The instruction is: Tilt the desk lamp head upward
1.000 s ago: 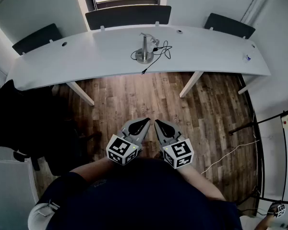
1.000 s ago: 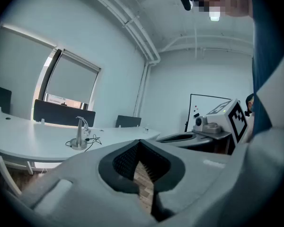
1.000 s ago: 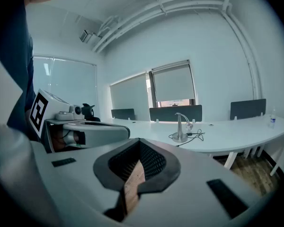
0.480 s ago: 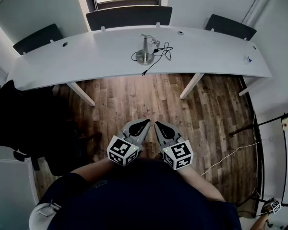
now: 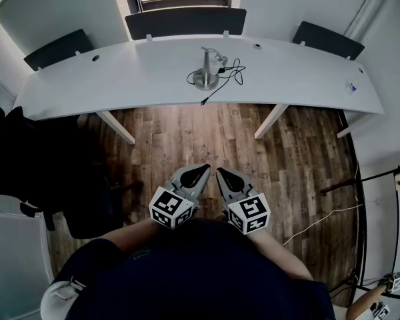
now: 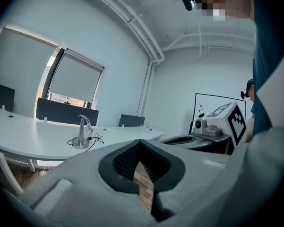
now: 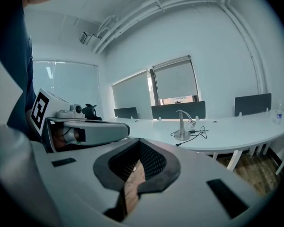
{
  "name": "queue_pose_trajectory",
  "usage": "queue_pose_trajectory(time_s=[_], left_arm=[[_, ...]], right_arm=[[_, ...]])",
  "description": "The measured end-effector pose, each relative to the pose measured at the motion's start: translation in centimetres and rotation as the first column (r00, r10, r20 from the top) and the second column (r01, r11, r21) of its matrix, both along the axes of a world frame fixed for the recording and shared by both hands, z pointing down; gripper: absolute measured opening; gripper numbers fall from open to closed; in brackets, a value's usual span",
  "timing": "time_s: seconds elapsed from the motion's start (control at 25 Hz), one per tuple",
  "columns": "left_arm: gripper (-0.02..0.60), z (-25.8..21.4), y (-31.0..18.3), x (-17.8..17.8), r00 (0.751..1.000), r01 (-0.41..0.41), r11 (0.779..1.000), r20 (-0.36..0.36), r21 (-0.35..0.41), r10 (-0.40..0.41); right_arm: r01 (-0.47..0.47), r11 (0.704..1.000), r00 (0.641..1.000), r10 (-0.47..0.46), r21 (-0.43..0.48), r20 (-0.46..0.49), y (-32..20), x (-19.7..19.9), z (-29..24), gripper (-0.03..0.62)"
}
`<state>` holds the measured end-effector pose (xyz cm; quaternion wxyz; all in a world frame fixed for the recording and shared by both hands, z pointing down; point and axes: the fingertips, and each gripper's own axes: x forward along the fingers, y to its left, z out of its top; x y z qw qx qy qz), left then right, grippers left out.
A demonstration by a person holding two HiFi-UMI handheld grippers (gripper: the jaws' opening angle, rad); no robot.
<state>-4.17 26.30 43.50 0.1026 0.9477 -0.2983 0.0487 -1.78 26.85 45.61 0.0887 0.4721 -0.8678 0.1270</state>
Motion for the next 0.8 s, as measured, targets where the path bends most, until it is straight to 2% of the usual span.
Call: queue_pose_trajectory(time_s=[0.36,0.8], left_arm=[[0.001,-0.2,-1.4,2.5,0.998,0.067,0.998,0.008,0.016,-0.068],[0.000,1.3,-3.4,4.7,0.985,0.170,0.985,0.014,-0.008,-0.170]], right_arm=[[0.039,0.999,0.999,-0.039,0.012,0.024,-1.4,3.1,-0.1,0.011],[0.072,0.997,0.996,-0.071,-0.025,0.051,-3.0,6.8,2.1,0.011]])
